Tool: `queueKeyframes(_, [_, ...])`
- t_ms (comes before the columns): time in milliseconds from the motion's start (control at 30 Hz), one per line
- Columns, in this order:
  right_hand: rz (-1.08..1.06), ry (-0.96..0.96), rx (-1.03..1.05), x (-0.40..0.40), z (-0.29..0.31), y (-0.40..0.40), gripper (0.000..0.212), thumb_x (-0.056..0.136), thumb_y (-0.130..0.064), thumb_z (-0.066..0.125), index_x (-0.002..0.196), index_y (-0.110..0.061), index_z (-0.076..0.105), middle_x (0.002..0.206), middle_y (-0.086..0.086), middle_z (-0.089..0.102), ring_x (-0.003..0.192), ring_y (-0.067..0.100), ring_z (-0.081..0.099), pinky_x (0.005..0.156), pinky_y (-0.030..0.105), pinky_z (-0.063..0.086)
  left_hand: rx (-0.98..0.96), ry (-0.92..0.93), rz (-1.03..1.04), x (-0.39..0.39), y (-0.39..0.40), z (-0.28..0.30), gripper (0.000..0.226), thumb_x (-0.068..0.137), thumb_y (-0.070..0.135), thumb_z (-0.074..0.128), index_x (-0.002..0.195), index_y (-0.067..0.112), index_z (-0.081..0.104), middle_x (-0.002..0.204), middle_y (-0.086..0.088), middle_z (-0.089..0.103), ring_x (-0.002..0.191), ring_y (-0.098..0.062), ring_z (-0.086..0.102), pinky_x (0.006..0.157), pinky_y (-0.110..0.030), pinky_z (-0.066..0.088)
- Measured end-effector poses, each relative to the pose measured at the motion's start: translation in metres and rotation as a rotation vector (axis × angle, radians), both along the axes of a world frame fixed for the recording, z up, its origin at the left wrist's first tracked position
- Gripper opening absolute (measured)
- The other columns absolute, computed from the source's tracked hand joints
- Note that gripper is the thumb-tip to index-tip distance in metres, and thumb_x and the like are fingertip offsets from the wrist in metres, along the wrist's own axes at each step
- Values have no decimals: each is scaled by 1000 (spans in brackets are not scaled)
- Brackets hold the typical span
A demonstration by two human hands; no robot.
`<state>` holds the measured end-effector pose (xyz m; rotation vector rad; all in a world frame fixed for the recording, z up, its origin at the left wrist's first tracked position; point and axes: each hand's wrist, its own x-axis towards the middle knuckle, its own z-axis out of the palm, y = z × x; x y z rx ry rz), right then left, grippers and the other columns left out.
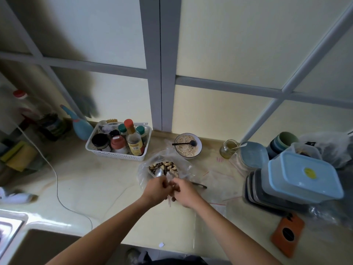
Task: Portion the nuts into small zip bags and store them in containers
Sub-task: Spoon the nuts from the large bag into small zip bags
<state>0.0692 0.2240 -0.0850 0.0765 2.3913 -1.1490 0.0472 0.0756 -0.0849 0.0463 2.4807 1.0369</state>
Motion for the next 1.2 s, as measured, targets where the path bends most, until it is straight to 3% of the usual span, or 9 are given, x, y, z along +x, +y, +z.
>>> queueKeyframes(200, [-33,33,-29,-3,3,14,27,97,0,50,102,-13,74,76,0,69,55,-2,56,56,11,43,129,-96,130,-2,16,5,22,93,13,59,83,-6,54,70,-16,71,60,-24,73,59,-42,62])
queueKeyframes(333, [-207,229,227,-8,-5,38,15,92,-5,59,86,-15,69,85,-1,66,78,15,61,62,20,42,-43,20,54,-3,21,5,22,85,7,54,71,14,38,65,-13,61,49,-19,68,44,-40,55])
queueKeyframes(433, [-46,276,250,-10,-5,53,10,90,-9,62,97,-16,60,97,-3,61,85,15,59,71,28,50,-100,13,45,-6,26,7,25,84,11,58,73,18,37,69,-10,62,47,-20,66,39,-32,49])
queueKeyframes(567, [227,72,165,-18,1,60,36,90,-20,68,123,-21,56,99,-2,62,84,17,60,74,27,46,-39,-113,-25,-13,34,12,23,88,14,59,79,15,38,68,-7,64,53,-18,71,48,-31,49])
queueKeyframes(733, [61,114,372,-31,2,71,20,92,-19,65,109,-18,54,112,3,62,96,21,60,75,30,47,-225,-126,-50,-28,23,13,33,85,40,66,85,17,43,70,-1,69,44,-7,62,46,-27,47])
queueKeyframes(833, [122,281,315,-35,14,58,30,93,-24,67,115,-16,48,117,1,55,101,21,58,75,28,44,-214,-129,3,-35,30,16,20,82,27,57,86,10,47,76,-8,65,63,-24,70,55,-34,54])
queueKeyframes(1000, [323,693,45,-27,27,37,12,90,-16,51,102,-17,50,102,-1,52,85,21,53,67,34,47,-98,-164,0,-42,33,16,24,80,25,47,78,4,57,80,-19,69,74,-34,70,71,-52,60])
queueKeyframes(1100, [388,516,82,-29,25,41,22,88,-17,49,110,-18,49,111,1,54,88,27,56,69,39,47,17,-260,80,-40,30,18,21,83,21,50,77,1,56,71,-21,67,64,-32,69,53,-37,57])
queueKeyframes(1200, [506,194,364,-38,23,52,32,93,-11,50,124,-16,52,122,10,61,107,34,61,83,41,50,52,-315,114,-38,22,15,10,87,15,55,83,7,51,68,-14,65,57,-29,69,44,-25,46])
